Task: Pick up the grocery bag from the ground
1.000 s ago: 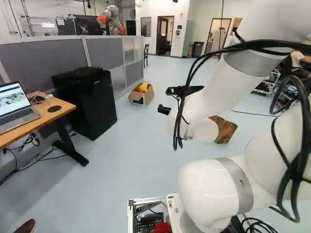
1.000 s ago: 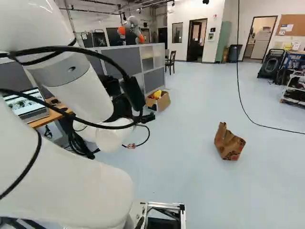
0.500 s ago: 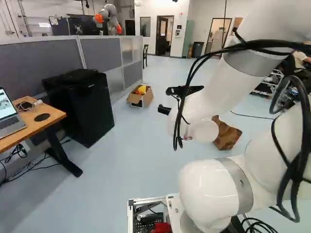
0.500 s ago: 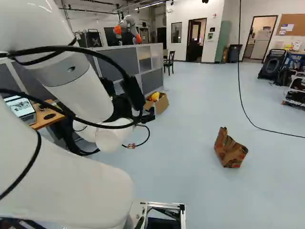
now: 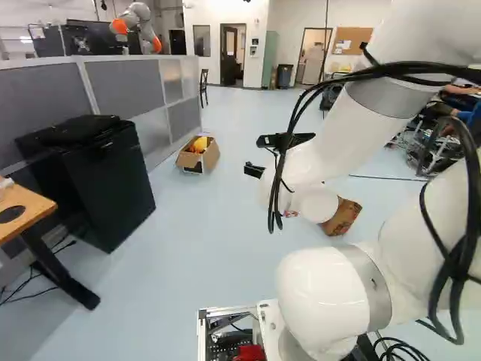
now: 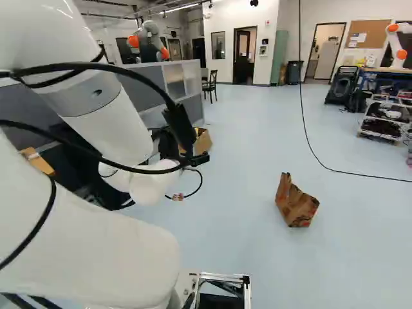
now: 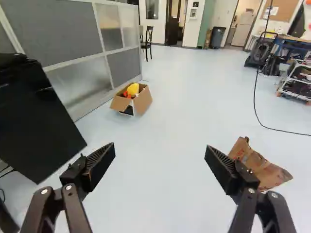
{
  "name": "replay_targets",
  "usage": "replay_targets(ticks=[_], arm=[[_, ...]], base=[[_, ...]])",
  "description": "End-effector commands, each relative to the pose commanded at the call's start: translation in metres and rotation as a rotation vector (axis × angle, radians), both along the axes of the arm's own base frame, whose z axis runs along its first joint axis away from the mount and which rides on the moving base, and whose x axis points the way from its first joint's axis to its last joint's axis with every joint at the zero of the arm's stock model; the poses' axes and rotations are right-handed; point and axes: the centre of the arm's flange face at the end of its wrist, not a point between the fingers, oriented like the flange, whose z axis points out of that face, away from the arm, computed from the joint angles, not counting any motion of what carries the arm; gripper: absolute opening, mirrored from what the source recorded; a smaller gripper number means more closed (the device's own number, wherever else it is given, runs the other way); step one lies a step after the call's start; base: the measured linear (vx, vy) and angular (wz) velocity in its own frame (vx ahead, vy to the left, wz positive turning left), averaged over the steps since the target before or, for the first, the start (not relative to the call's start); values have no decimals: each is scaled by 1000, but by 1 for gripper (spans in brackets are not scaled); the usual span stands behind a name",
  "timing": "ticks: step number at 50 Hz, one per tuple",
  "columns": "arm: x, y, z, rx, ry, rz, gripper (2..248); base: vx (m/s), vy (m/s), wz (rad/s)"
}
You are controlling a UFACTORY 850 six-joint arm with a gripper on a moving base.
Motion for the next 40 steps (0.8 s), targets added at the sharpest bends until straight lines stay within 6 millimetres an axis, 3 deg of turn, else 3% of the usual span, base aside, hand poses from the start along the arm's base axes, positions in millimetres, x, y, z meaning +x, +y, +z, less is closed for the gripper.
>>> replay_targets(ticks=[40], arm=[[0, 0, 0, 0, 0, 0, 247]], base=[[162, -97, -317]])
